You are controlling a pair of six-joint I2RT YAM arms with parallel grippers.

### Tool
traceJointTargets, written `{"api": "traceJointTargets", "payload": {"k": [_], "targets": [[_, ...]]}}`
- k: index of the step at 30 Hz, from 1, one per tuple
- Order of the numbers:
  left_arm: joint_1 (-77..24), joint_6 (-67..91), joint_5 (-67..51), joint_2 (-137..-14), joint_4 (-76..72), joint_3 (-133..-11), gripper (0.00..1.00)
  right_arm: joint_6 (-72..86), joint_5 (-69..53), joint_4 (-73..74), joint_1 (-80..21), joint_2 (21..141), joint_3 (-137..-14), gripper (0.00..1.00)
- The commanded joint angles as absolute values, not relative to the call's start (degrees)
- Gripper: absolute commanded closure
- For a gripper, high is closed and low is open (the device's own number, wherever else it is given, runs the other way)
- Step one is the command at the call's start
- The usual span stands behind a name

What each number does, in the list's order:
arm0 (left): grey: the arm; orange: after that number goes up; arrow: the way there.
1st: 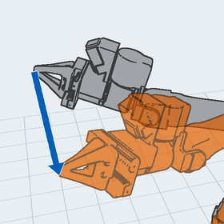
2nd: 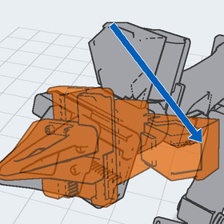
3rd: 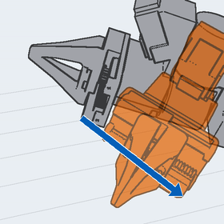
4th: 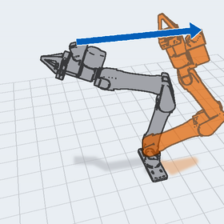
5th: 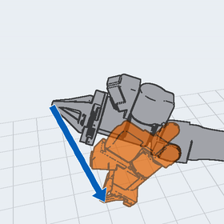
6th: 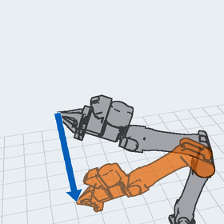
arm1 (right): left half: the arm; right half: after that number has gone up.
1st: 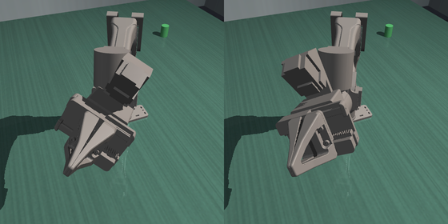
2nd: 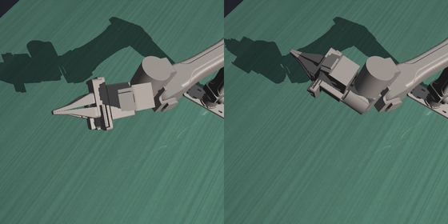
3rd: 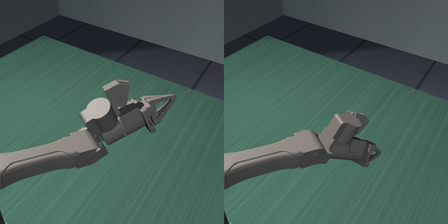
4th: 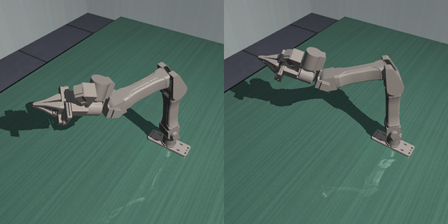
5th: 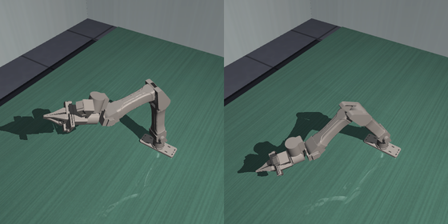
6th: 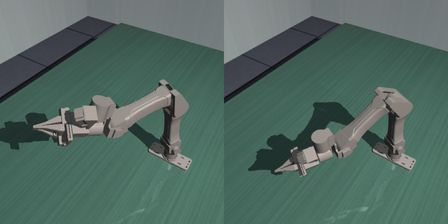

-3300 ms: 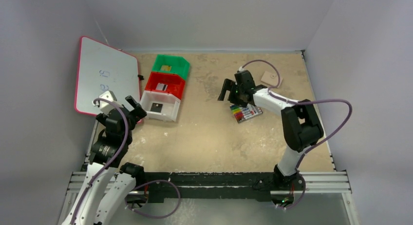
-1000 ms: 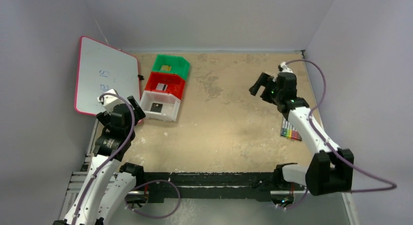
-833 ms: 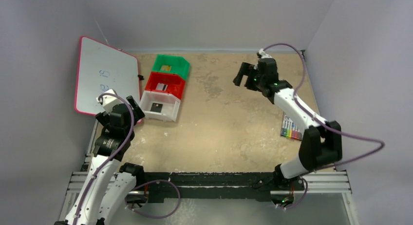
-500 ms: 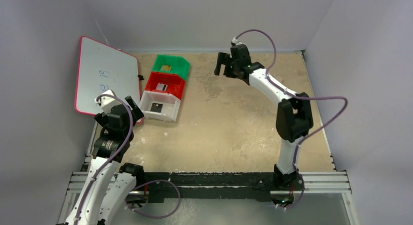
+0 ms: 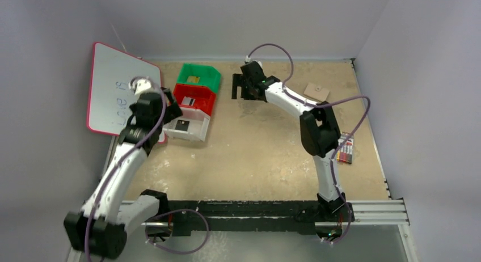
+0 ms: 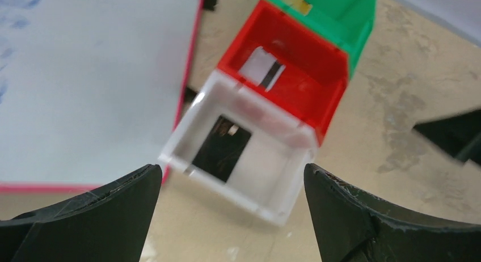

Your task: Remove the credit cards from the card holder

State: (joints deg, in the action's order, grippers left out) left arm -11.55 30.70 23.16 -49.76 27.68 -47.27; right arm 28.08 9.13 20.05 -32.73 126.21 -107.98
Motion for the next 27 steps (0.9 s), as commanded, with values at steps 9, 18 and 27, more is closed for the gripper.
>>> {"api": "traceJointTargets", "payload": {"k": [9,18,27], "targets": [[-11.07,36.13,10.76,-97.26,22.89,-88.94,0.08,35.01,20.99,17.62,-31.64,84.84,-71.74,0.0],[-11.07,44.03,12.7,-114.83,28.22,-103.17,0.12,35.33,21.92,22.97,-31.64,66.51,-64.46,0.0],[-11.07,49.13,14.67,-116.64,27.48,-100.41,0.15,34.02,24.55,25.97,-31.64,58.78,-60.09,0.0]]}}
